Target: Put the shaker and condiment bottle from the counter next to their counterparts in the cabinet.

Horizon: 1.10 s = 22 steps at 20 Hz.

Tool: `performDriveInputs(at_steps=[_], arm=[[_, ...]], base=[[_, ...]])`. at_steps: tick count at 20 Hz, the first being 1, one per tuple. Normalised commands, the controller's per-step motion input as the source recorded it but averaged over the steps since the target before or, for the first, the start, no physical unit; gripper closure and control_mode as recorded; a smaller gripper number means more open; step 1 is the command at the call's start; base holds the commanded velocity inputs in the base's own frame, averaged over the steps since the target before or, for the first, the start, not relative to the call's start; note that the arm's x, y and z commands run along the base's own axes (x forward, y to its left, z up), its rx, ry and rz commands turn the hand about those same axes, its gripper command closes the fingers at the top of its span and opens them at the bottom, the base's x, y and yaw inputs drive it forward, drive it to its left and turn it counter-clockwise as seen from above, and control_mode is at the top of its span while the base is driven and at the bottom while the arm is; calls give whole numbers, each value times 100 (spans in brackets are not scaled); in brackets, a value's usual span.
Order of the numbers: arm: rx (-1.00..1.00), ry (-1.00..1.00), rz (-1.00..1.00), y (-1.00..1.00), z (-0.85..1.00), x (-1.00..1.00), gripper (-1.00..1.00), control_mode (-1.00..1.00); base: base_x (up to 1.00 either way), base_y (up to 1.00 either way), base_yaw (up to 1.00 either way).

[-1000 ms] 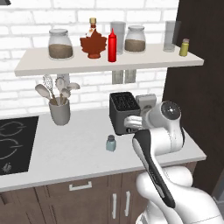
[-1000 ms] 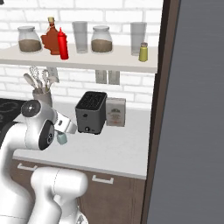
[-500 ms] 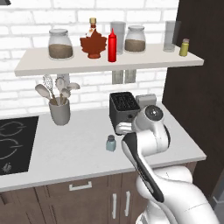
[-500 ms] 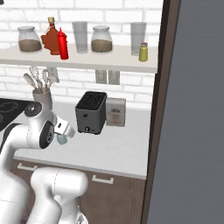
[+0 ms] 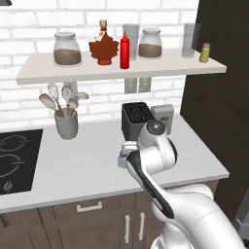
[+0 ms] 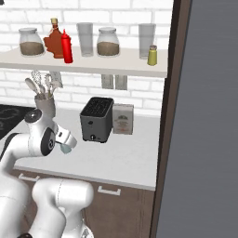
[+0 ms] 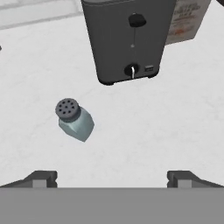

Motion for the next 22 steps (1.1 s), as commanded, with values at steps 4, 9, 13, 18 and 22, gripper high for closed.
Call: performDriveInputs(at_steps=[4,9,13,18,22], arm=[[0,0,0,0,4,0,-100,-100],[0,0,1,1,11,6,-100,-100],[7,-1,5,11,5,36,-100,-100],[5,-4,6,23,0,33,-100,-100],[0,0,0,3,0,0,-100,-100]], base=[[0,0,0],[0,0,0],[0,0,0],[0,0,0],[0,0,0]])
